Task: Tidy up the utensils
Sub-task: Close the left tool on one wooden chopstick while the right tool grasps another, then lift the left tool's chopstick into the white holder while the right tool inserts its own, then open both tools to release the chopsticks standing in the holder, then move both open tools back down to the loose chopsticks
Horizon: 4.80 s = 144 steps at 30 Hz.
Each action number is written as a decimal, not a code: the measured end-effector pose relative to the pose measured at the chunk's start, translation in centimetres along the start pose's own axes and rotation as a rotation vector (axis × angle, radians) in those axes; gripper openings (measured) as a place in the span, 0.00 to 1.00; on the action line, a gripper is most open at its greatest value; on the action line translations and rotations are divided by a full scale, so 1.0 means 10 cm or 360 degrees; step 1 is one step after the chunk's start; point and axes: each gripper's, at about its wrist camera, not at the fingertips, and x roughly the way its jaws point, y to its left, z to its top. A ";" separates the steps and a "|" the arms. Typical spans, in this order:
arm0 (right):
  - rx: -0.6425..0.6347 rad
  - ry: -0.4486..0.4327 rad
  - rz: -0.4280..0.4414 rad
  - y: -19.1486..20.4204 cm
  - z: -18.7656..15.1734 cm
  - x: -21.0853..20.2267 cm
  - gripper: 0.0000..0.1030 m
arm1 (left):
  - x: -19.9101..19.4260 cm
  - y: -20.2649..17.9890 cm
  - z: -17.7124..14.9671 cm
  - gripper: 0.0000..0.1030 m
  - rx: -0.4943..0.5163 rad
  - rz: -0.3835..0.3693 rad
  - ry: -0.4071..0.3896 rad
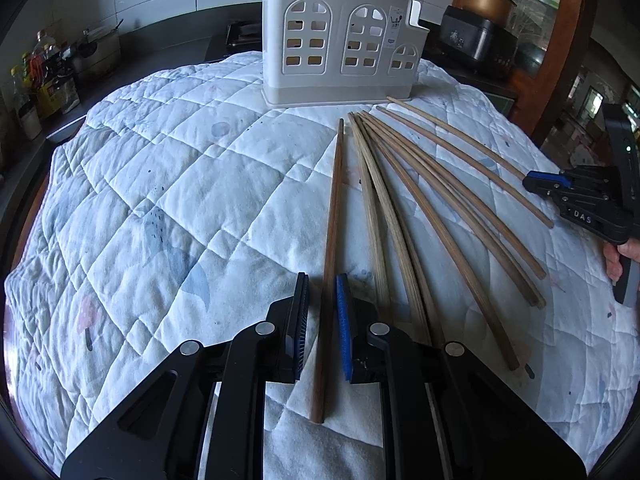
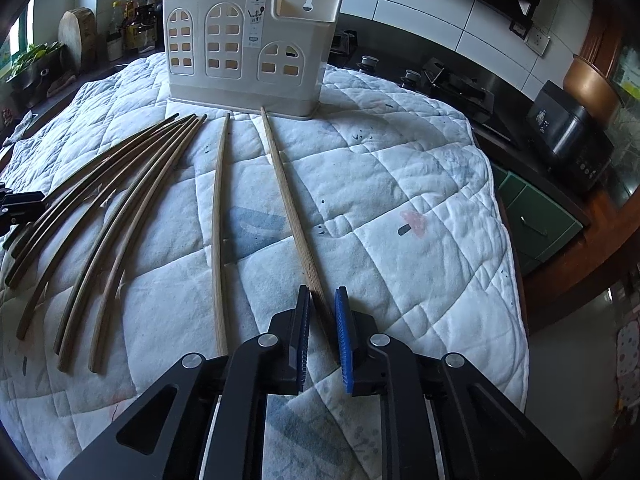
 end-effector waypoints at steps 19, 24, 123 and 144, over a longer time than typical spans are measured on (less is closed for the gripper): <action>0.0217 -0.0370 0.0071 0.24 0.14 -1.05 0.07 | -0.54 0.03 0.03 0.05 -0.0050 -0.0090 -0.0185; 0.0213 -0.0449 0.0089 0.31 0.24 -1.34 0.07 | -0.72 0.05 0.06 0.05 -0.0057 -0.0110 -0.0250; 0.0368 -0.0345 0.0194 0.35 -0.08 -1.02 0.35 | -0.38 -0.12 0.08 0.18 -0.0089 -0.0153 -0.0126; 0.0375 -0.0119 0.0168 0.18 -0.13 -0.41 0.34 | 0.02 -0.24 0.03 0.10 -0.0030 -0.0051 0.0025</action>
